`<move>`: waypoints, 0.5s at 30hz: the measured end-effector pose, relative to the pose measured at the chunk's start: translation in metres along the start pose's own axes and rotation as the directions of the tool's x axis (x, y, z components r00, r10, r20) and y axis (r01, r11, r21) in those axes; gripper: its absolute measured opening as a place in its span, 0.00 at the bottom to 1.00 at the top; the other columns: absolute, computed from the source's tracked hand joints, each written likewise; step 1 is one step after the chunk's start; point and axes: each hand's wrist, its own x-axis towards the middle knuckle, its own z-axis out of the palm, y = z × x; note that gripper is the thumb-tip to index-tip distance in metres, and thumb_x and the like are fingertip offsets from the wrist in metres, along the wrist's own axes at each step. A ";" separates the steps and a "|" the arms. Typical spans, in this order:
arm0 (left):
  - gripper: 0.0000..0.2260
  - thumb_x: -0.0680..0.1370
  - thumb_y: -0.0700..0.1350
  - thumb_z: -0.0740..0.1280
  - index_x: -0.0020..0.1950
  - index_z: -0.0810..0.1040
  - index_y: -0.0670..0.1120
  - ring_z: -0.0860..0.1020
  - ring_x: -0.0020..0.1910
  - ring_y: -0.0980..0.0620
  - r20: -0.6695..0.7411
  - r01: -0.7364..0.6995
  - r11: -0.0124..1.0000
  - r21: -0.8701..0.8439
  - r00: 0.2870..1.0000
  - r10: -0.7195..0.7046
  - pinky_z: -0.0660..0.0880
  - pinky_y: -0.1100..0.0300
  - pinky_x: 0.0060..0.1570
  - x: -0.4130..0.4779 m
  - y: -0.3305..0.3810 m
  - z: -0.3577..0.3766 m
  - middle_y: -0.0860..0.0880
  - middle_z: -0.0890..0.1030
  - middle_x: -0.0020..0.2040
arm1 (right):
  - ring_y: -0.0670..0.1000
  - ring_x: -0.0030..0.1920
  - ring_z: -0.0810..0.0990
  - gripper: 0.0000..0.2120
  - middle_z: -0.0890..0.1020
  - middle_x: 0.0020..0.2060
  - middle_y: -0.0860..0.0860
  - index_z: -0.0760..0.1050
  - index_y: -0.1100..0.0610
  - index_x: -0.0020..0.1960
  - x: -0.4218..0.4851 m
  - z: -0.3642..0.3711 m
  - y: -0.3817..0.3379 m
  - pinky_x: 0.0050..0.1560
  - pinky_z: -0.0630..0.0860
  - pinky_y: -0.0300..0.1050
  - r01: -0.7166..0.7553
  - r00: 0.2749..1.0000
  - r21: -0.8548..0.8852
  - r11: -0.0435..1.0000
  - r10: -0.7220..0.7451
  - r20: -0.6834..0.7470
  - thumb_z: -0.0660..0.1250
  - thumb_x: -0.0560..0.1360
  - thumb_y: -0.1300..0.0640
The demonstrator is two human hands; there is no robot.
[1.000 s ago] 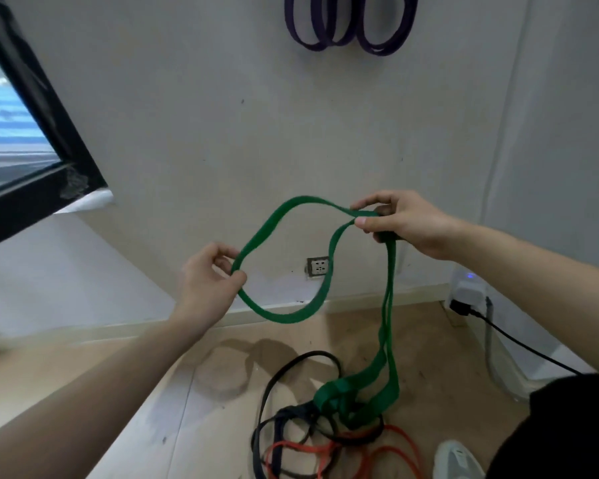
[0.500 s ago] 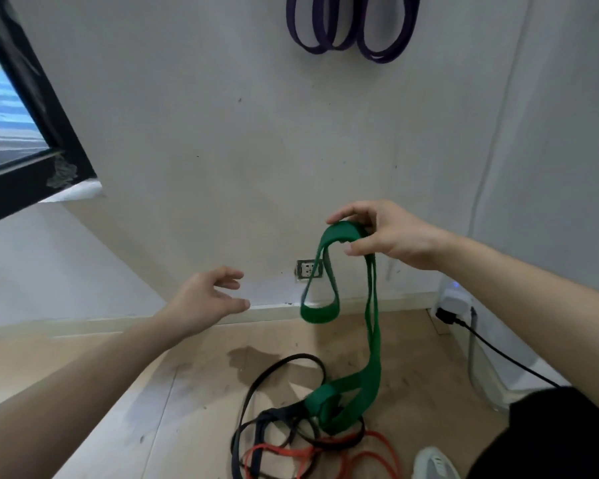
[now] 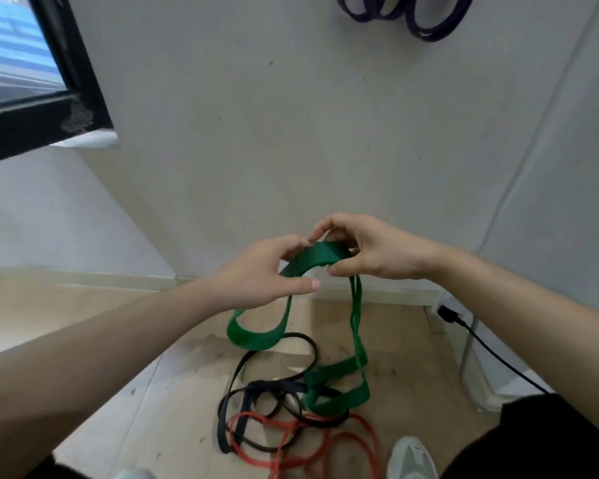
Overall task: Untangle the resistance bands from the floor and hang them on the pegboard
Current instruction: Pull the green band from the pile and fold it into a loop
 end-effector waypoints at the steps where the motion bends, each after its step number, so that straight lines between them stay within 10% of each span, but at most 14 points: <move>1: 0.18 0.75 0.53 0.76 0.62 0.79 0.50 0.81 0.54 0.55 -0.024 -0.003 1.000 -0.020 1.000 0.002 0.77 0.58 0.57 0.001 -0.001 -0.001 0.54 0.83 0.54 | 0.55 0.55 0.84 0.20 0.85 0.54 0.55 0.71 0.56 0.65 0.001 0.002 0.000 0.61 0.78 0.57 0.004 1.000 0.005 1.000 -0.004 0.007 0.71 0.76 0.66; 8: 0.11 0.71 0.47 0.80 0.50 0.84 0.51 0.84 0.48 0.45 -0.120 0.031 0.956 -0.293 0.990 -0.069 0.80 0.53 0.51 -0.001 0.000 -0.015 0.48 0.86 0.46 | 0.58 0.55 0.83 0.18 0.84 0.52 0.58 0.74 0.60 0.60 0.013 0.016 0.009 0.58 0.79 0.52 -0.013 1.000 0.101 0.995 0.013 0.000 0.73 0.73 0.67; 15: 0.08 0.74 0.44 0.77 0.50 0.82 0.48 0.80 0.37 0.62 -0.305 -0.107 0.903 -0.417 0.952 -0.028 0.75 0.68 0.39 -0.001 0.011 -0.035 0.58 0.84 0.39 | 0.51 0.50 0.83 0.08 0.83 0.46 0.52 0.80 0.57 0.49 0.029 0.037 0.042 0.54 0.80 0.47 -0.106 0.994 0.034 0.994 0.105 0.043 0.75 0.72 0.65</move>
